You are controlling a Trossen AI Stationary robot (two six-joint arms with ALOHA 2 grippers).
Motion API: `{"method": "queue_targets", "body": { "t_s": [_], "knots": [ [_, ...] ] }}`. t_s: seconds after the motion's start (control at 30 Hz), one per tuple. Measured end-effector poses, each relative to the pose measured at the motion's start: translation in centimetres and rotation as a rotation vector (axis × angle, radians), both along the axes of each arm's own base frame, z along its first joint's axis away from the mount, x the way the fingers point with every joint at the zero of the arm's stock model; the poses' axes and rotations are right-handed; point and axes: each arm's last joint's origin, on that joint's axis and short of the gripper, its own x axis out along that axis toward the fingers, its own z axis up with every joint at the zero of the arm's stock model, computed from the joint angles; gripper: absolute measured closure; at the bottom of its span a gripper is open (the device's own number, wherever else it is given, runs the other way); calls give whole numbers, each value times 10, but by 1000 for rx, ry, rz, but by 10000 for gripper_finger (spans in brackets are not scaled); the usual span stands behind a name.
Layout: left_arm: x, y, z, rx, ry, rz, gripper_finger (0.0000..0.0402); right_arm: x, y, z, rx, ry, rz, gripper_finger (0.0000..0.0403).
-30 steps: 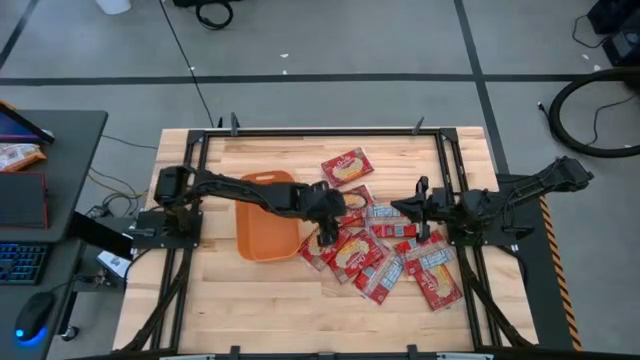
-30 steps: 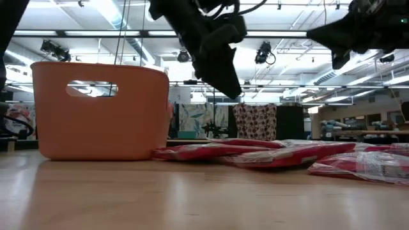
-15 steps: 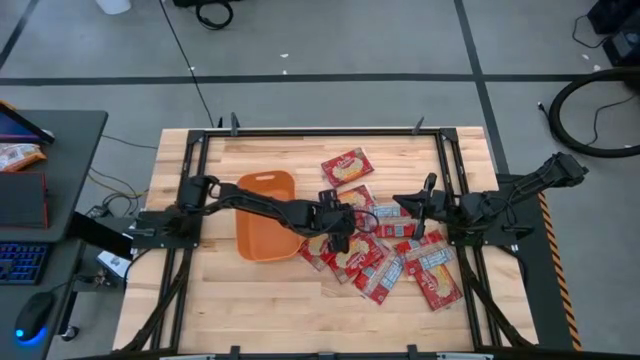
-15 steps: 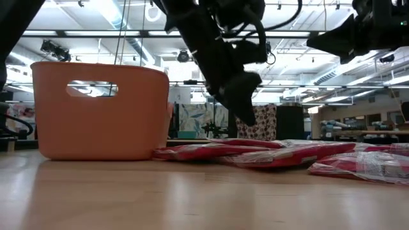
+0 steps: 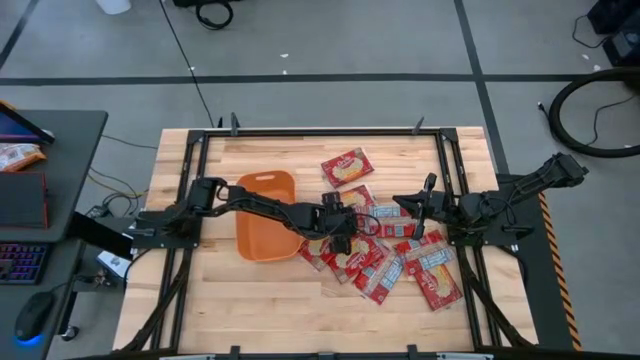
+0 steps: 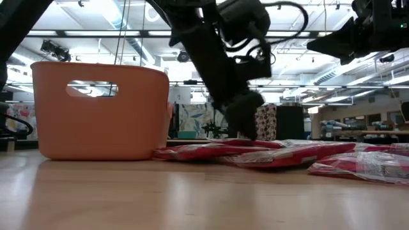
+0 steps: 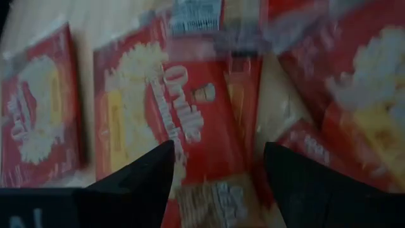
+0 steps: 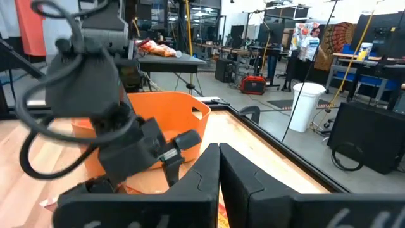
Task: Sort popcorn bags into baskets
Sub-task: Put the popcorn bag into the orange bin
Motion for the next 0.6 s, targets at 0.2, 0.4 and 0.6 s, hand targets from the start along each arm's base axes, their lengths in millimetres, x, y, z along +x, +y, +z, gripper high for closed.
{"method": "queue_targets", "body": {
  "t_s": [0.2, 0.4, 0.6],
  "knots": [
    [0, 5, -8, -24, 24, 24, 169, 0, 0, 0, 0, -3, 0, 387],
    [-1, 6, -11, -35, 35, 40, 248, 0, 0, 0, 0, -4, 1, 387],
    [-1, 6, -10, -33, 30, 54, 354, 0, 0, 0, -8, -2, 1, 387]
  ]
}}
